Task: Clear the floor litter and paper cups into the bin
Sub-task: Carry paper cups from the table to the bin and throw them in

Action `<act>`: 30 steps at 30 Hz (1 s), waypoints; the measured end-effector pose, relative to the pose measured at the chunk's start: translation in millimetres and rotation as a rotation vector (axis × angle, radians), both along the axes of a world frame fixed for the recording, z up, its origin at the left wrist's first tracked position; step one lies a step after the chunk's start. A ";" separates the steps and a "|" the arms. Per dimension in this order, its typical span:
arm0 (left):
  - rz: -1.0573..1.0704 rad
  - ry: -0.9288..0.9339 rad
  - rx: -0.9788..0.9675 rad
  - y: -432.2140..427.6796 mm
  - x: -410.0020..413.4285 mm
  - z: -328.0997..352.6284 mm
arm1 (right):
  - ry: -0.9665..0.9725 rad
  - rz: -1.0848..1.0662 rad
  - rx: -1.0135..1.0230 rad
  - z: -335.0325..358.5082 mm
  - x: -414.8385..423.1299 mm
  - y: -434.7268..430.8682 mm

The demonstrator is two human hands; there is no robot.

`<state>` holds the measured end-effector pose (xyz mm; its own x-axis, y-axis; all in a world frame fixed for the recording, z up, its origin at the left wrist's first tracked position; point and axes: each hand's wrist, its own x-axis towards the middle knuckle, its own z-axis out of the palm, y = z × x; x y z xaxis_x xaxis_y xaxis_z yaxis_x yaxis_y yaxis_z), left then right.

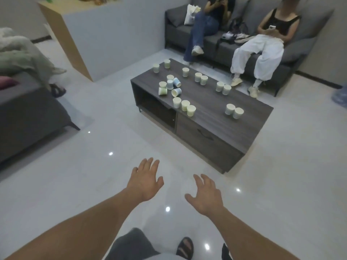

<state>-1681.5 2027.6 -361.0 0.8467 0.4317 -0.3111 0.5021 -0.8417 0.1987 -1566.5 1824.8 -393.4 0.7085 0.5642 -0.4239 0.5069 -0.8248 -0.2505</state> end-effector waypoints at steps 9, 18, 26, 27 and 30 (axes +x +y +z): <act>0.022 0.010 -0.091 119.8 120.5 -31.0 | -0.026 0.002 -0.001 -0.7 128.6 136.5; -0.119 0.050 -0.119 250.2 253.5 -31.9 | -0.037 -0.156 -0.017 5.9 247.7 237.5; -0.099 0.099 -0.212 296.0 372.0 -60.3 | -0.013 -0.205 -0.042 -35.7 388.0 296.8; -0.073 0.094 -0.229 298.7 386.1 -68.1 | -0.003 -0.210 -0.034 -46.2 409.2 305.7; -0.018 0.109 -0.294 305.5 428.8 -99.9 | 0.023 -0.236 -0.026 -85.6 468.4 331.4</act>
